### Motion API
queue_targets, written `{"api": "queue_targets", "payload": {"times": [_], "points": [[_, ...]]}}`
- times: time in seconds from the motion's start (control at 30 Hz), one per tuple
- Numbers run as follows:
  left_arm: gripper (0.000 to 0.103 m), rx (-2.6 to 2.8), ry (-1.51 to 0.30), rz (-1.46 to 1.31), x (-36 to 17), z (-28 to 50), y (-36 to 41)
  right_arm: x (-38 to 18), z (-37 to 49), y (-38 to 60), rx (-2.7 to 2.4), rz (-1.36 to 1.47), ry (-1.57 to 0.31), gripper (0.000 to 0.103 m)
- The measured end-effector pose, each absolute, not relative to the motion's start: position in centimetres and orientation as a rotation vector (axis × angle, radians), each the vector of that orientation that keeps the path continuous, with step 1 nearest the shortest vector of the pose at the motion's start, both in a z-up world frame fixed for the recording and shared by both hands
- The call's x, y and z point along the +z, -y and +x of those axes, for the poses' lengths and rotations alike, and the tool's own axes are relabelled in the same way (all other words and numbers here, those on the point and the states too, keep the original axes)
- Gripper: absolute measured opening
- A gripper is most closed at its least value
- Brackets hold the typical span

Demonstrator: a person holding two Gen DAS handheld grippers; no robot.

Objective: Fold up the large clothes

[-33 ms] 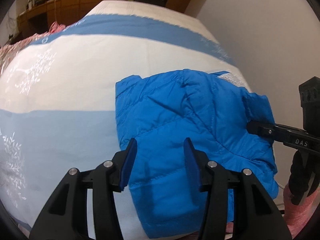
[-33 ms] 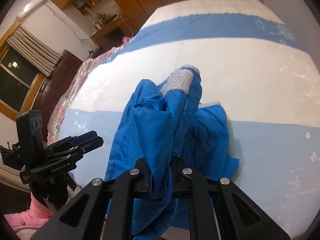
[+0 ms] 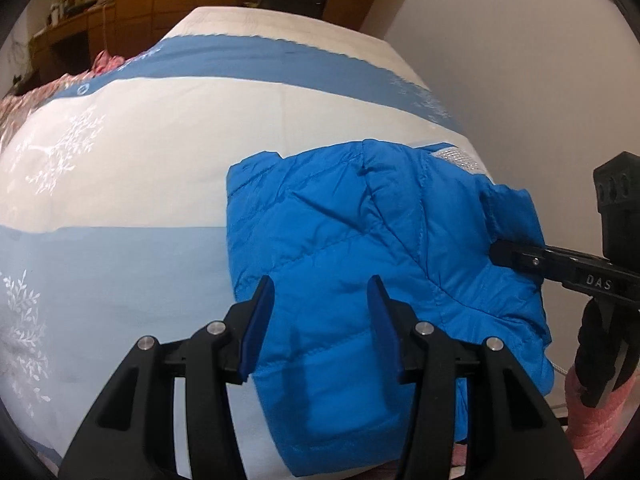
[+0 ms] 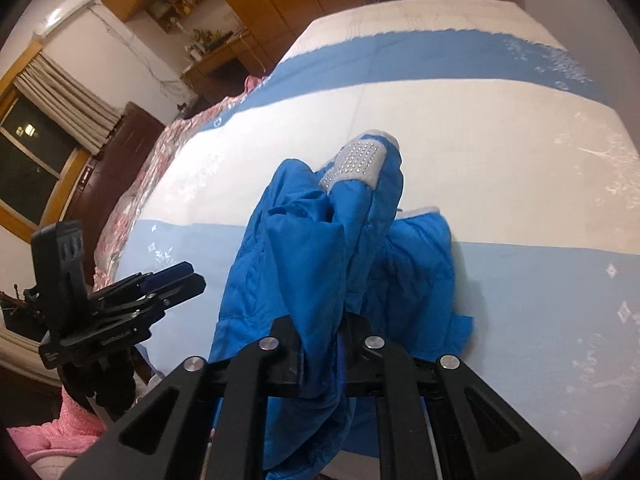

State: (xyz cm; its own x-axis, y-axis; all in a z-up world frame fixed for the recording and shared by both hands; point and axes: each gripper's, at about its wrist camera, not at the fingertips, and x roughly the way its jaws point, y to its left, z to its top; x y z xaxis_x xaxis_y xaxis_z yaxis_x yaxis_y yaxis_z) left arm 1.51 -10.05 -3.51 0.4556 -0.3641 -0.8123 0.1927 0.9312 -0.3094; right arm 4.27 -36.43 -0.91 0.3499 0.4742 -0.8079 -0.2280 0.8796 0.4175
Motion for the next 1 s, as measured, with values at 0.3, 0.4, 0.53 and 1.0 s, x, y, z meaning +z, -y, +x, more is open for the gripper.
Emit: {"api": "queue_targets", "payload": {"times": [0.3,0.4,0.53,1.0], "points": [[0.047,-0.356,-1.105,-0.086,-8.1,1.6,14.5,-5.8,3.5,41.2,0.330,0.303,-1.217,0.011],[0.049,-0.352,-1.115,-0.073,-9.9,1.6,15.0,-8.7,3.5,42.8,0.317,0.358,-1.258,0.013],[0.051,-0.342,-1.108,-0.041,-11.2,1.4,15.5,-11.5,3.8,43.3,0.327,0.386,-1.281,0.016],[0.050,-0.231,-1.150,-0.058,-9.7,0.8,15.0,-8.9,3.2,42.7,0.235,0.221,-1.232,0.035]]}}
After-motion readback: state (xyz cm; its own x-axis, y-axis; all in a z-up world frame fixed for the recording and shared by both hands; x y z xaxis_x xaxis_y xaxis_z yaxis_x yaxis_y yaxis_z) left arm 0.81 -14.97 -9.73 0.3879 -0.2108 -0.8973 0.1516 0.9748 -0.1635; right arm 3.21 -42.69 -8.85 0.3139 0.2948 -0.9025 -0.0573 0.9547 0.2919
